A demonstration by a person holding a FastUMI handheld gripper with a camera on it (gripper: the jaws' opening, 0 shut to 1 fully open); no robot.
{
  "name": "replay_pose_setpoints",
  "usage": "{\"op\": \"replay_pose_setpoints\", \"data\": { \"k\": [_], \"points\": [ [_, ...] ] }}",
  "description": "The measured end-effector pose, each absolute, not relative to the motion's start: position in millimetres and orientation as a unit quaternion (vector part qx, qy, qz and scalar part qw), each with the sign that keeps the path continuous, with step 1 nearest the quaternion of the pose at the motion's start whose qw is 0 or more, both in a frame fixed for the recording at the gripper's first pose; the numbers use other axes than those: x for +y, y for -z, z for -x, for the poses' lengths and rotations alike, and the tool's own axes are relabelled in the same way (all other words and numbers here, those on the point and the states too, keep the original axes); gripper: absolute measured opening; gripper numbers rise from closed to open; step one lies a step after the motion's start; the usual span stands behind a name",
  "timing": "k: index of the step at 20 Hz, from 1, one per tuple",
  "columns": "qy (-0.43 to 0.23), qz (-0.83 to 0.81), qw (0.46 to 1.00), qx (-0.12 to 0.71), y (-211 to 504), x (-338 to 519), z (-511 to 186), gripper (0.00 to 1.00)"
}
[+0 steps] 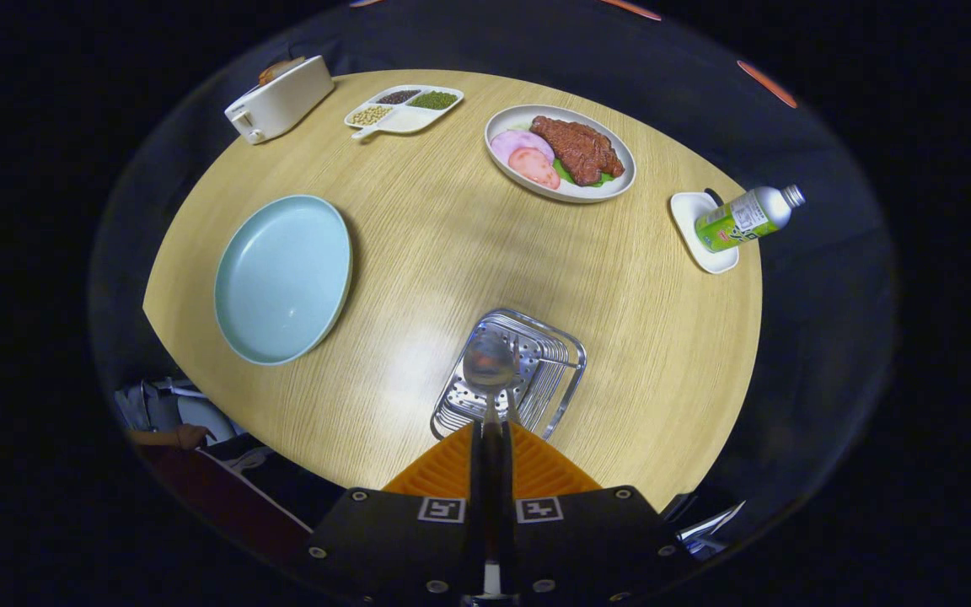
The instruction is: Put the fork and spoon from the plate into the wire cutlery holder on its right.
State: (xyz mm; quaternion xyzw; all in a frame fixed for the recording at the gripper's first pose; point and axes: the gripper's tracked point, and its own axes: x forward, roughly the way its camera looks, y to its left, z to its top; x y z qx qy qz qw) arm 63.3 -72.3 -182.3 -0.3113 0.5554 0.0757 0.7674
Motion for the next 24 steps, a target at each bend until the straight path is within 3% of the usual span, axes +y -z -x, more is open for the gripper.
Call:
{"op": "replay_pose_setpoints", "data": {
  "k": [4, 6, 7, 8, 9, 11, 17, 24],
  "points": [
    [-0.065, 0.288, 0.794, 0.531, 168.6, -69.3, -70.4, 0.17],
    [-0.063, 0.267, 0.815, 0.51, 157.1, -64.5, -73.1, 0.36],
    [-0.064, 0.253, 0.826, 0.501, 151.2, -60.8, -73.0, 0.52],
    [-0.066, 0.238, 0.839, 0.485, 142.1, -55.6, -73.1, 0.62],
    [-0.068, 0.224, 0.855, 0.463, 132.8, -49.9, -77.9, 0.84],
    [-0.079, 0.194, 0.883, 0.419, 110.1, -33.5, -80.9, 0.95],
    [-0.094, 0.109, 0.954, 0.262, 16.9, -6.4, -80.4, 0.99],
    [-0.11, 0.055, 0.985, 0.117, -45.0, -10.6, -47.4, 0.98]
  ]
}}
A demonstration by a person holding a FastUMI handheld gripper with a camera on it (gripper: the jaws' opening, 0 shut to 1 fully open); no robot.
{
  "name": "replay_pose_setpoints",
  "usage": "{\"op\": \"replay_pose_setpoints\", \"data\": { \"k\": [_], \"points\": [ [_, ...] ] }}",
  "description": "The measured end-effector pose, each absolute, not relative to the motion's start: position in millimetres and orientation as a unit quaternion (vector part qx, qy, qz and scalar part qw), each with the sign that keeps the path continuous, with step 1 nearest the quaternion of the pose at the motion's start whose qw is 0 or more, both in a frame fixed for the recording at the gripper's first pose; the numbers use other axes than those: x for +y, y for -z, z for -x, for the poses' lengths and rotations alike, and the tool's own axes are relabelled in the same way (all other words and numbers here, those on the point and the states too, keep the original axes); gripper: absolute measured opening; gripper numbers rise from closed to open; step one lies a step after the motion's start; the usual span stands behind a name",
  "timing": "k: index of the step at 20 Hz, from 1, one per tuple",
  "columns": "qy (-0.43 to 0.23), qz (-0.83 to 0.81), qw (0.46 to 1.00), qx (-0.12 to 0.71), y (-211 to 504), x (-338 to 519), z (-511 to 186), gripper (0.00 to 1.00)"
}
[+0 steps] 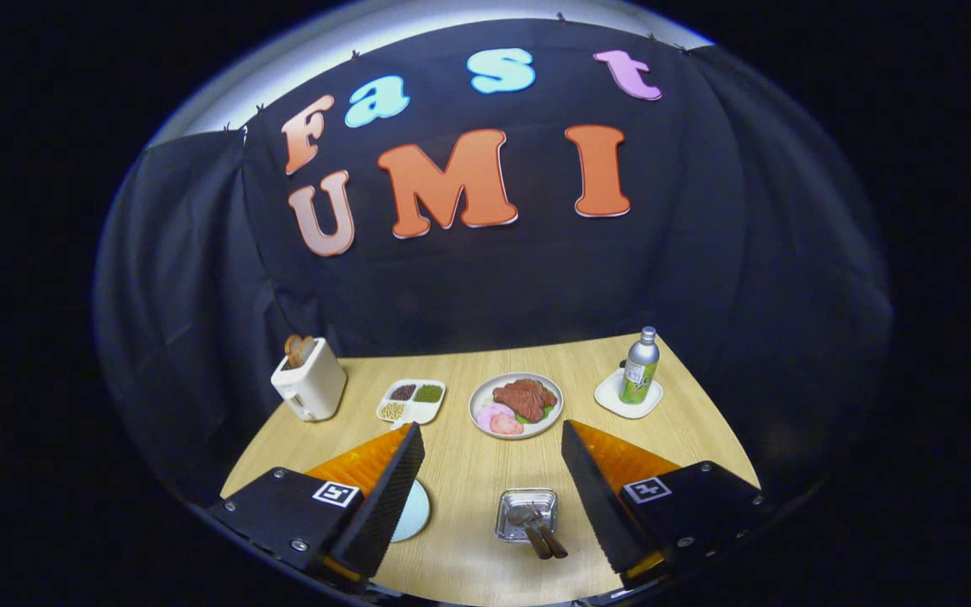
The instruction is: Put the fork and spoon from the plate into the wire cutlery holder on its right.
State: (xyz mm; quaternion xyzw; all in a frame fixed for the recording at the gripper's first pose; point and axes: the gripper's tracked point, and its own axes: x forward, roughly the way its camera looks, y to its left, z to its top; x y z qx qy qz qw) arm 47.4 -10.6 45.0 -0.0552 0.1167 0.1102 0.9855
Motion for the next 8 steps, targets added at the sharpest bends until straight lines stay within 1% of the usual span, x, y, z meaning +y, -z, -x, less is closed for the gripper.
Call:
{"op": "replay_pose_setpoints", "data": {
  "k": [8],
  "points": [
    [-0.119, 0.026, 0.992, 0.045, -64.6, -34.7, -29.2, 0.99]
  ]
}}
